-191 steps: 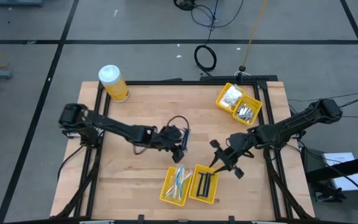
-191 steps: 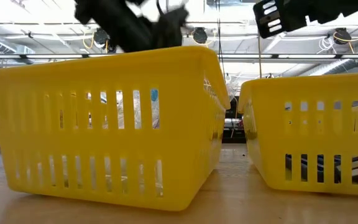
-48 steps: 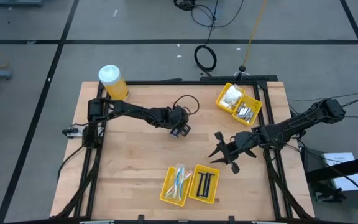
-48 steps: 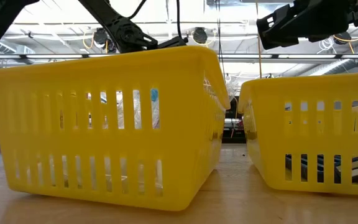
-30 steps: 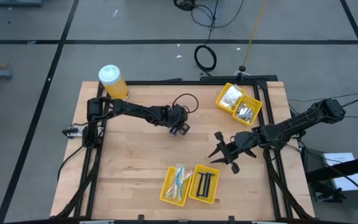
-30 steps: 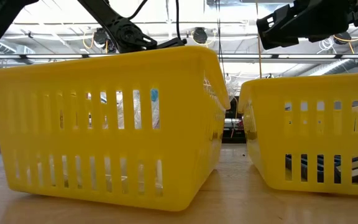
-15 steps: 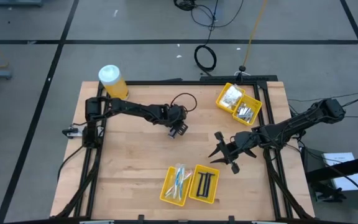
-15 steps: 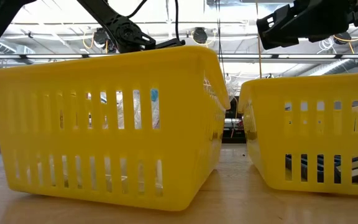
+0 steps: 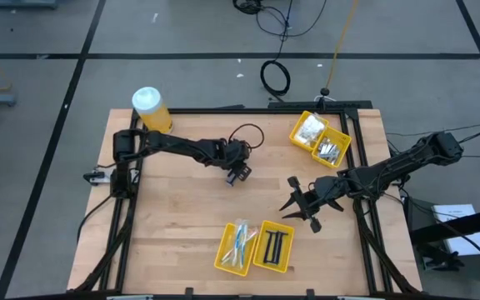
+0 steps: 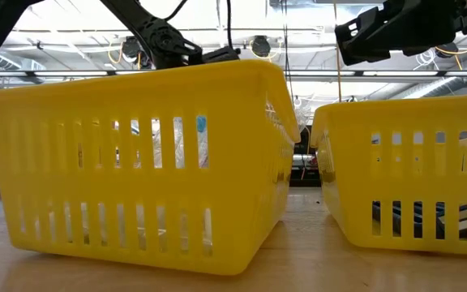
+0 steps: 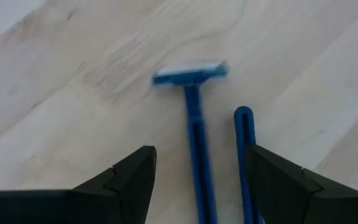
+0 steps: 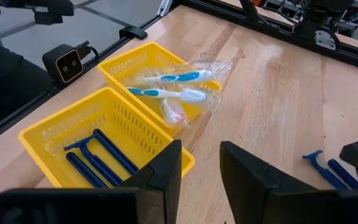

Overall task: Pick & Place Travel size toiletries
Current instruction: Put the blue rolled gauze into the bottom right yellow bin

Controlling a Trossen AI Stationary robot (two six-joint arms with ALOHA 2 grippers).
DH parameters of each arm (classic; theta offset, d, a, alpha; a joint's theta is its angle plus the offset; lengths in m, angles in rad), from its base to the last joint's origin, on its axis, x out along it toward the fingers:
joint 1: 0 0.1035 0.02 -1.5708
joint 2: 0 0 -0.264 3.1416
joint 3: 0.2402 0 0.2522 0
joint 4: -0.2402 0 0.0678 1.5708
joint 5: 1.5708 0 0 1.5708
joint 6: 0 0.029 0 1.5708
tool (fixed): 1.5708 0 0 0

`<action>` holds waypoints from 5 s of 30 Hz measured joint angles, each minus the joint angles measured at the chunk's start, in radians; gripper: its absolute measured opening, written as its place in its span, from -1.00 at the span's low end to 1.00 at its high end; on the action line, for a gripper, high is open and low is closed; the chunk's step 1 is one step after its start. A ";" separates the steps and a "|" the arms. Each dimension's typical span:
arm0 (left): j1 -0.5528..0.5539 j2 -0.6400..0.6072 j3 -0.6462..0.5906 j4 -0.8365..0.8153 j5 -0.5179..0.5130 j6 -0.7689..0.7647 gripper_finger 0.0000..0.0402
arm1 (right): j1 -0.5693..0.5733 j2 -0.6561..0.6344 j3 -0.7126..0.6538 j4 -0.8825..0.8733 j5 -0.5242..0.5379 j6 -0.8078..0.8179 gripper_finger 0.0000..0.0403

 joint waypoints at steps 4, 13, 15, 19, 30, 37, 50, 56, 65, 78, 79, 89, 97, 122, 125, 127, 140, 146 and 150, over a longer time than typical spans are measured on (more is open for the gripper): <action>-0.002 -0.018 0.001 0.017 -0.001 0.020 0.20 | 0.000 0.000 0.000 -0.001 0.000 -0.002 -0.51; -0.002 -0.010 0.002 -0.026 -0.066 0.021 0.20 | 0.000 0.000 0.000 -0.008 0.000 -0.003 -0.51; -0.006 -0.010 0.001 -0.036 -0.074 0.014 0.20 | 0.000 0.000 0.000 -0.008 0.000 -0.003 -0.51; -0.015 -0.010 0.002 -0.067 -0.075 0.017 0.20 | 0.000 0.000 0.000 -0.008 0.000 -0.003 -0.51; -0.039 0.061 0.007 -0.055 -0.048 -0.007 0.20 | 0.000 0.000 0.000 -0.007 0.000 0.006 -0.51; -0.048 0.085 0.007 -0.061 -0.028 -0.028 -0.04 | 0.000 0.000 0.000 -0.007 0.000 0.007 -0.51; -0.050 0.036 0.002 -0.081 -0.016 0.030 -0.91 | 0.000 0.000 0.000 -0.009 0.005 0.008 -0.51; -0.082 -0.120 -0.002 -0.090 -0.039 0.043 -0.93 | 0.000 0.000 0.000 -0.030 0.010 0.008 -0.51; -0.233 -0.277 0.001 0.069 -0.059 0.115 -0.94 | -0.005 0.000 0.000 -0.030 0.135 0.001 -0.51; -0.378 -0.282 0.000 0.356 -0.063 0.375 -0.93 | -0.053 0.007 0.000 0.182 0.134 0.094 -0.51; -0.386 -0.282 0.000 0.385 -0.063 0.399 -0.95 | -0.058 0.007 0.000 0.186 0.134 0.107 -0.51; -0.412 -0.282 0.001 0.481 -0.067 0.483 -0.97 | -0.084 0.014 0.000 0.320 0.132 0.150 -0.51; -0.410 -0.285 0.001 0.486 -0.068 0.487 -0.94 | -0.083 0.064 0.000 0.469 0.128 0.113 -0.35; -0.429 -0.285 0.003 0.462 -0.062 0.354 -0.32 | -0.083 0.108 0.000 0.515 0.125 0.086 -0.88; -0.439 -0.285 0.013 0.457 -0.061 0.369 -0.07 | -0.083 0.107 0.000 0.496 0.109 0.121 -0.88; -0.444 -0.300 0.017 0.453 -0.041 0.378 0.07 | -0.083 0.107 0.003 0.464 0.081 0.155 -0.88; -0.443 -0.394 0.022 0.459 -0.068 0.472 0.41 | 0.098 0.160 0.000 0.301 -0.135 0.403 -0.88; -0.428 -0.385 0.021 0.452 -0.075 0.441 0.42 | 0.196 0.272 0.000 0.390 -0.130 0.401 -0.75; -0.422 -0.385 0.021 0.450 -0.075 0.418 0.42 | 0.189 0.302 0.000 0.426 -0.100 0.397 -0.37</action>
